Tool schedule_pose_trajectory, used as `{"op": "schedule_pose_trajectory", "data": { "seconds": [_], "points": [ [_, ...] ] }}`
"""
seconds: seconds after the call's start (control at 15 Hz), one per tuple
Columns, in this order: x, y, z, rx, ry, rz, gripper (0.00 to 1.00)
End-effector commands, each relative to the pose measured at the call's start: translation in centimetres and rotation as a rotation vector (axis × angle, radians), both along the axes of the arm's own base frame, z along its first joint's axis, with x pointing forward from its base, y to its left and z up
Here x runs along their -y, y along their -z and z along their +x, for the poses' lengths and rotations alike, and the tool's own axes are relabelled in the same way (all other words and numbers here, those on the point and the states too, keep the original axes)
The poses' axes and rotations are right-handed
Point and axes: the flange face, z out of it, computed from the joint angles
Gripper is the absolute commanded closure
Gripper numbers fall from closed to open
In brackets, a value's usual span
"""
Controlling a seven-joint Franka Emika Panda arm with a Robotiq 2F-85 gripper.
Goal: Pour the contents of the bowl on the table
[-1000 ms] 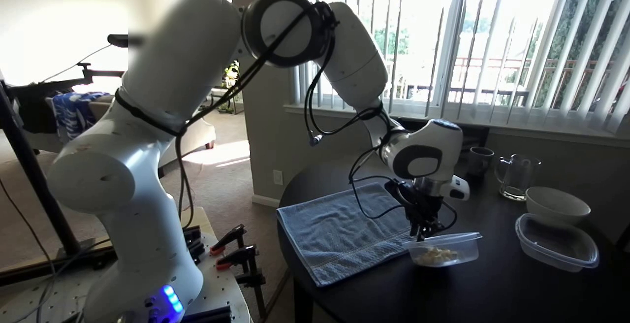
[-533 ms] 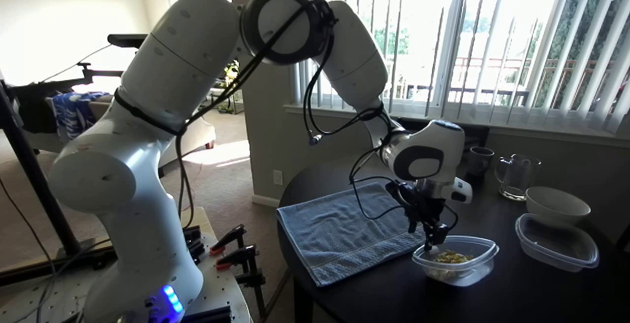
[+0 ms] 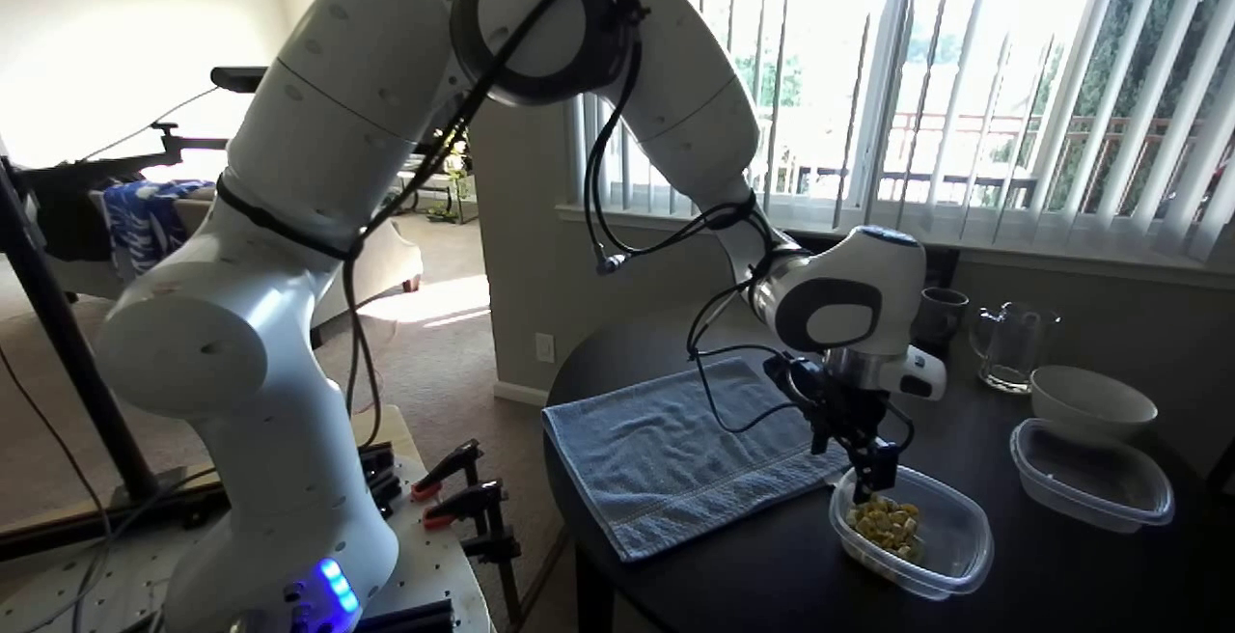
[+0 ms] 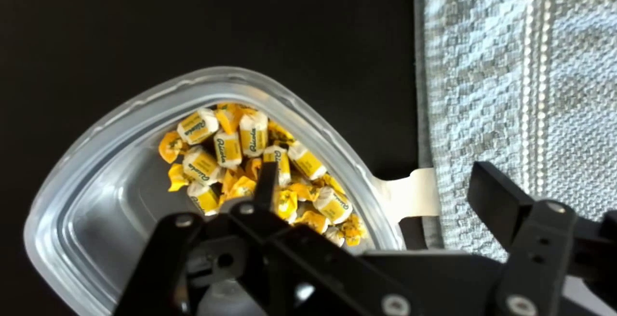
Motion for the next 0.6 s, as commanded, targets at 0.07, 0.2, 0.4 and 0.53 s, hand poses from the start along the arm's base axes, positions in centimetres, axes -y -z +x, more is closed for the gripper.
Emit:
{"op": "schedule_pose_trajectory", "data": {
  "seconds": [0.07,0.2,0.4,0.53],
  "points": [
    [0.9,-0.9,-0.5,0.047,-0.029,-0.044,0.00],
    [1.5,-0.9,-0.1,0.054,-0.051,-0.064,0.00],
    [1.5,-0.7,0.2,0.055,-0.076,-0.074,0.00],
    [1.2,-0.4,0.6,0.056,-0.100,-0.069,0.00]
  ]
}}
